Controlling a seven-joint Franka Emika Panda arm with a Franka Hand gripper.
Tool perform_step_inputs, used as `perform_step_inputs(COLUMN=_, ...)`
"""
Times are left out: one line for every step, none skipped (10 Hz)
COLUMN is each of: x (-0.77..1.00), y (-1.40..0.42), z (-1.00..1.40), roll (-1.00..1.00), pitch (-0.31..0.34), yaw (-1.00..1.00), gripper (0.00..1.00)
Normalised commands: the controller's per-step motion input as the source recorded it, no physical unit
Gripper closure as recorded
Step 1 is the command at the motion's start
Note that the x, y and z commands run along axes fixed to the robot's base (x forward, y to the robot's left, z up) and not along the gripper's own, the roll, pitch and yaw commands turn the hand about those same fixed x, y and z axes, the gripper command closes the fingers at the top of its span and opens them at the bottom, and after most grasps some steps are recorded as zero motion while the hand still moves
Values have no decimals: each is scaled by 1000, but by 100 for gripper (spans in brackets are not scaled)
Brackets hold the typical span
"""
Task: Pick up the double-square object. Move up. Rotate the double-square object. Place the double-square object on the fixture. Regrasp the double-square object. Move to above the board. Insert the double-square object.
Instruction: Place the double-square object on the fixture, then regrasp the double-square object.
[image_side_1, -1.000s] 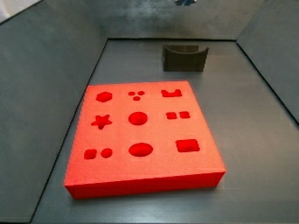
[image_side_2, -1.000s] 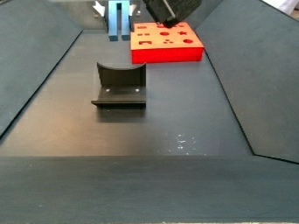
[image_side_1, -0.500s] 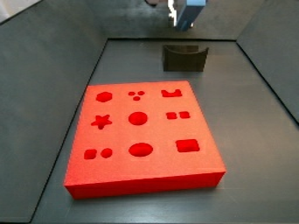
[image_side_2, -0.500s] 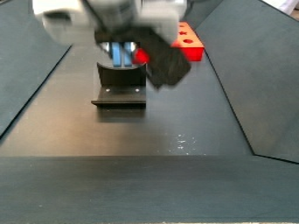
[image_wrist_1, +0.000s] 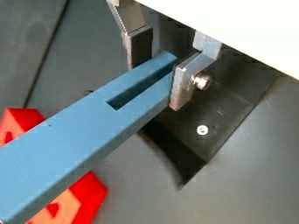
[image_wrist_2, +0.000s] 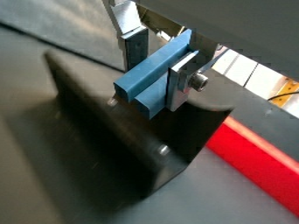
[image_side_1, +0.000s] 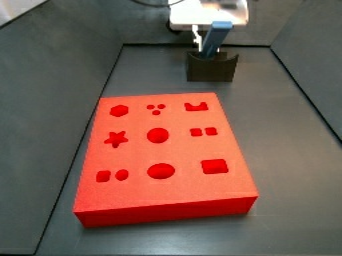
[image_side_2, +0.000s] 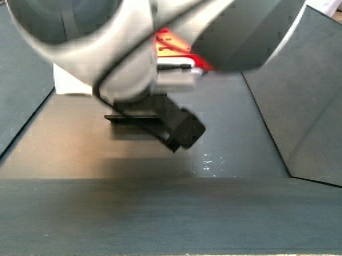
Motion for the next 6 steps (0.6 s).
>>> perform_step_inputs(x=172, y=109, z=-924, roll=-183, pitch=44, yaw=-100, gripper=100)
perform_step_inputs(x=147, y=97, z=-753, roll=-171, pitch=42, yaw=-103, gripper=100)
perform_step_inputs(x=127, y=80, z=-593, roll=-161, pitch=41, yaw=-100, gripper=100)
perform_step_inputs(x=98, y=76, z=-445, roll=-139, pitch=30, yaw=-94, gripper=100)
perform_step_inputs(x=0, y=0, z=0, roll=0, pitch=0, yaw=0, gripper=0)
perform_step_inputs(x=0, y=0, z=1000, roll=37, pitch=24, yaw=-11, gripper=0)
